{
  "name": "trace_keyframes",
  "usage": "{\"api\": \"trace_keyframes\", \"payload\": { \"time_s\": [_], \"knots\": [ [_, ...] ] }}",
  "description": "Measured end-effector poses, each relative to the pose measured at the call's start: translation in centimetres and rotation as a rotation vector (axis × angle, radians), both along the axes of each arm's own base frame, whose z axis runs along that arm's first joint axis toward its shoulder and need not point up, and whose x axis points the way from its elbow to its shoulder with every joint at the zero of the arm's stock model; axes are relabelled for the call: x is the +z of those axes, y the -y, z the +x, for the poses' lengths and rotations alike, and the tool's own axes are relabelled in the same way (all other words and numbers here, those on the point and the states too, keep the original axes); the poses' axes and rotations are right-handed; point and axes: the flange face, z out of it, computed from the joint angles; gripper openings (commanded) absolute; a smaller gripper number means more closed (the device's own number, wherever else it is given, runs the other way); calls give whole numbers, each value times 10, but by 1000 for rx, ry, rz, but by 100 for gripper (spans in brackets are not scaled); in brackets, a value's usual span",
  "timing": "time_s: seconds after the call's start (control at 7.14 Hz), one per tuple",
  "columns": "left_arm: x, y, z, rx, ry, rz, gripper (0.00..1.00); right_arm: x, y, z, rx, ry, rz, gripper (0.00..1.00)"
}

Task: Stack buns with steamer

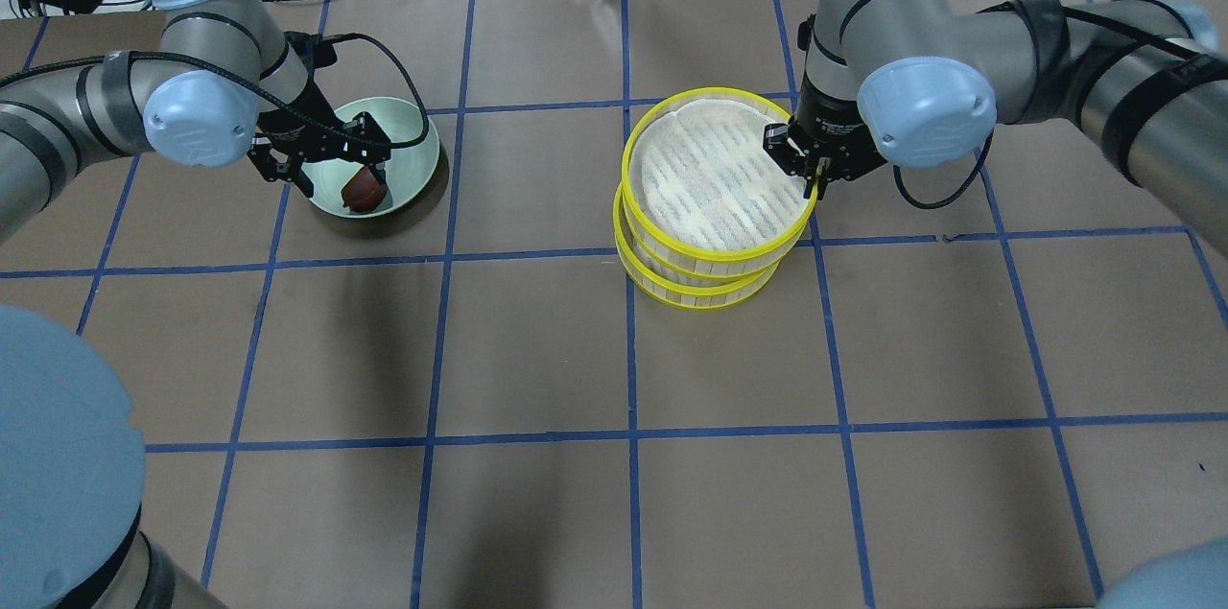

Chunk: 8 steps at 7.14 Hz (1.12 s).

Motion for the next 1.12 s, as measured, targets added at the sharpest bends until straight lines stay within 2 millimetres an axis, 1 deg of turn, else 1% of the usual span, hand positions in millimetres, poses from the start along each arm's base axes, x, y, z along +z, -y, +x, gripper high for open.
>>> {"api": "trace_keyframes", "payload": {
  "time_s": [0.14, 0.28, 0.42, 0.56, 0.7, 0.84, 0.98, 1.12],
  "knots": [
    [-10, 5, 1, 0, -3, -9, 100, -4, -1, 1, -7, 5, -1, 0],
    [-18, 9, 2, 0, -2, -21, 94, -6, -1, 2, -18, 10, 0, 0],
    [-24, 13, 4, 0, -2, -27, 61, -8, 0, 2, -25, 13, 1, 0],
    [-28, 16, 5, 1, 0, -36, 52, -11, 1, 2, -29, 14, 1, 0],
    [-31, 18, 6, 2, 3, -46, 34, -13, 2, 2, -36, 14, -1, 0],
    [-33, 20, 7, 3, 5, -49, 10, -13, 2, 3, -48, 14, -4, 0],
    [-35, 20, 8, 2, 5, -50, 0, -13, 3, 3, -54, 14, -8, 0],
    [-34, 22, 8, 1, 6, -54, 0, -12, 4, 3, -62, 14, -14, 0]
  ]
}}
